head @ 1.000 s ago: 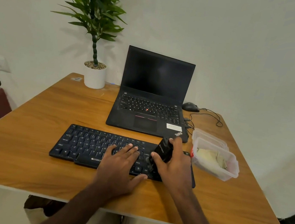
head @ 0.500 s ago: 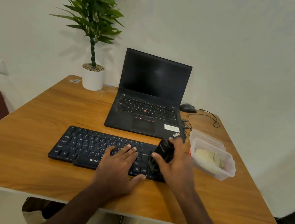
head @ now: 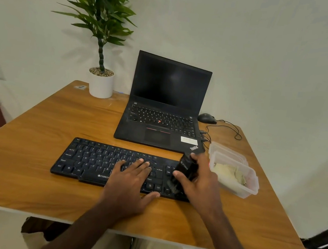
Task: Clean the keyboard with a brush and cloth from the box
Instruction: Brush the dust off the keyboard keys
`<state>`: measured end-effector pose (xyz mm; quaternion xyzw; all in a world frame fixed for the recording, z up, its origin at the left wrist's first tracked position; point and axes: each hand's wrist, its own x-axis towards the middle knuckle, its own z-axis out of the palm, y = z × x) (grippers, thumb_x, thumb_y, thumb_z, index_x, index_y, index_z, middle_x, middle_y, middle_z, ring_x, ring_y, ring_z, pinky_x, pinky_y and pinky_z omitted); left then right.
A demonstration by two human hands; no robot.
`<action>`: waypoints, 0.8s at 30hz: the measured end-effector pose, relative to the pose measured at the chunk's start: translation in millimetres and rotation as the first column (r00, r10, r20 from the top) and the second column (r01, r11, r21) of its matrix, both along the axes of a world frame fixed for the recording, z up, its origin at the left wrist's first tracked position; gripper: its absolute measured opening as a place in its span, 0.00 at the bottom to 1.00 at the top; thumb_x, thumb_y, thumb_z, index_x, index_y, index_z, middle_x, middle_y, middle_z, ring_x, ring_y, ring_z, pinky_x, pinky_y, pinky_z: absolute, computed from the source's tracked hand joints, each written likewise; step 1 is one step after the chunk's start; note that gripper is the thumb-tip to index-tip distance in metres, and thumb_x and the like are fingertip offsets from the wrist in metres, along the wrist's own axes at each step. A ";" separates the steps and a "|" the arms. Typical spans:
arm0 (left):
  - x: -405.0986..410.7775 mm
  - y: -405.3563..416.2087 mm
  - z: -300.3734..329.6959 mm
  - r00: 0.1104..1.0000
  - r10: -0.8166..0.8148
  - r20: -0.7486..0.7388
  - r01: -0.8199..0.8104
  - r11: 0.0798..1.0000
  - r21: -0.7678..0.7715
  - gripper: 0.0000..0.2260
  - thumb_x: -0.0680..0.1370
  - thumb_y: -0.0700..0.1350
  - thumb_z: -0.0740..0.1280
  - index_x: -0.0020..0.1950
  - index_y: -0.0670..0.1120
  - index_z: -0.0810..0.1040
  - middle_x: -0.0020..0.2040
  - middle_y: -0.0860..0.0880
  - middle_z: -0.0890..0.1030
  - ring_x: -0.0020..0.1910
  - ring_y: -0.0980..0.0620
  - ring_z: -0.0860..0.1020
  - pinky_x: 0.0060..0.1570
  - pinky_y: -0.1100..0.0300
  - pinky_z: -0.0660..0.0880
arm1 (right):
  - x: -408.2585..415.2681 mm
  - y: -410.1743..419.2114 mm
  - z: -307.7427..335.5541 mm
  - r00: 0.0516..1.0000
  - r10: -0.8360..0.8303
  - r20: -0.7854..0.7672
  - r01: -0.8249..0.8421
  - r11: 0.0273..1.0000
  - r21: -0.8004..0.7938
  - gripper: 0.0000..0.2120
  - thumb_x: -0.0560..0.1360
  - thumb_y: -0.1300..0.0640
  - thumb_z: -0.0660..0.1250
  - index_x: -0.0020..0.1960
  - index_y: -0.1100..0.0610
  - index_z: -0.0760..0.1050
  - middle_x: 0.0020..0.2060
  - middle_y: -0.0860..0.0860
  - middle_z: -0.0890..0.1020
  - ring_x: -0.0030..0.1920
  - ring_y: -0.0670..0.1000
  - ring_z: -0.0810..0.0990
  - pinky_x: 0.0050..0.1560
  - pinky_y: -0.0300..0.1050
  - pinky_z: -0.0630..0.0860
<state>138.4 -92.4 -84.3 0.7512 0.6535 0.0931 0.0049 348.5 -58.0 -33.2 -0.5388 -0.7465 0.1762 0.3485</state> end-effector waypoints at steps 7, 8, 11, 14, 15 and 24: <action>-0.4 1.6 0.5 1.000 -0.002 -0.027 0.001 1.000 -0.023 0.44 0.71 0.74 0.39 0.81 0.51 0.55 0.81 0.53 0.55 0.80 0.55 0.51 0.77 0.43 0.44 | 31.7 2.5 11.7 0.999 0.016 -0.030 -0.019 0.995 -0.098 0.23 0.72 0.50 0.78 0.61 0.44 0.69 0.55 0.45 0.83 0.55 0.47 0.83 0.48 0.47 0.84; 0.1 1.6 0.9 0.999 -0.001 -0.033 0.000 1.000 -0.023 0.44 0.71 0.74 0.39 0.81 0.51 0.55 0.81 0.53 0.55 0.80 0.55 0.51 0.77 0.44 0.44 | 33.5 4.9 11.3 0.997 -0.037 -0.071 0.032 0.997 -0.071 0.24 0.71 0.50 0.78 0.61 0.45 0.69 0.54 0.46 0.83 0.54 0.47 0.83 0.48 0.49 0.85; 0.9 0.6 1.5 0.999 0.004 -0.047 -0.005 1.000 -0.031 0.41 0.74 0.74 0.42 0.81 0.51 0.53 0.81 0.53 0.54 0.80 0.55 0.50 0.77 0.43 0.44 | 27.8 7.2 4.5 0.995 -0.074 -0.060 0.074 0.997 -0.015 0.25 0.72 0.47 0.77 0.63 0.46 0.68 0.56 0.47 0.83 0.55 0.49 0.83 0.50 0.50 0.84; 0.6 0.4 -1.2 1.000 0.003 -0.020 -0.003 1.000 0.004 0.41 0.75 0.74 0.45 0.80 0.51 0.57 0.81 0.52 0.57 0.80 0.55 0.53 0.77 0.43 0.45 | 17.7 -3.8 -0.2 1.000 0.017 -0.005 -0.017 1.000 0.006 0.25 0.72 0.47 0.76 0.64 0.46 0.68 0.57 0.45 0.81 0.55 0.46 0.81 0.49 0.40 0.82; 0.3 0.4 -1.4 1.000 0.003 -0.018 -0.002 1.000 0.009 0.41 0.75 0.74 0.45 0.80 0.51 0.57 0.81 0.52 0.58 0.80 0.55 0.53 0.76 0.43 0.45 | 17.4 -7.1 -0.5 0.998 0.062 0.018 -0.062 0.998 -0.003 0.25 0.72 0.47 0.76 0.64 0.45 0.68 0.57 0.44 0.80 0.55 0.44 0.80 0.49 0.38 0.81; 0.7 1.6 0.1 1.000 -0.001 -0.020 0.002 1.000 0.017 0.44 0.72 0.74 0.39 0.80 0.50 0.58 0.80 0.51 0.59 0.79 0.54 0.54 0.76 0.44 0.45 | 43.0 -3.8 11.8 0.978 -0.041 -0.205 0.034 0.999 -0.038 0.23 0.71 0.52 0.77 0.61 0.45 0.69 0.53 0.43 0.83 0.54 0.45 0.84 0.47 0.44 0.85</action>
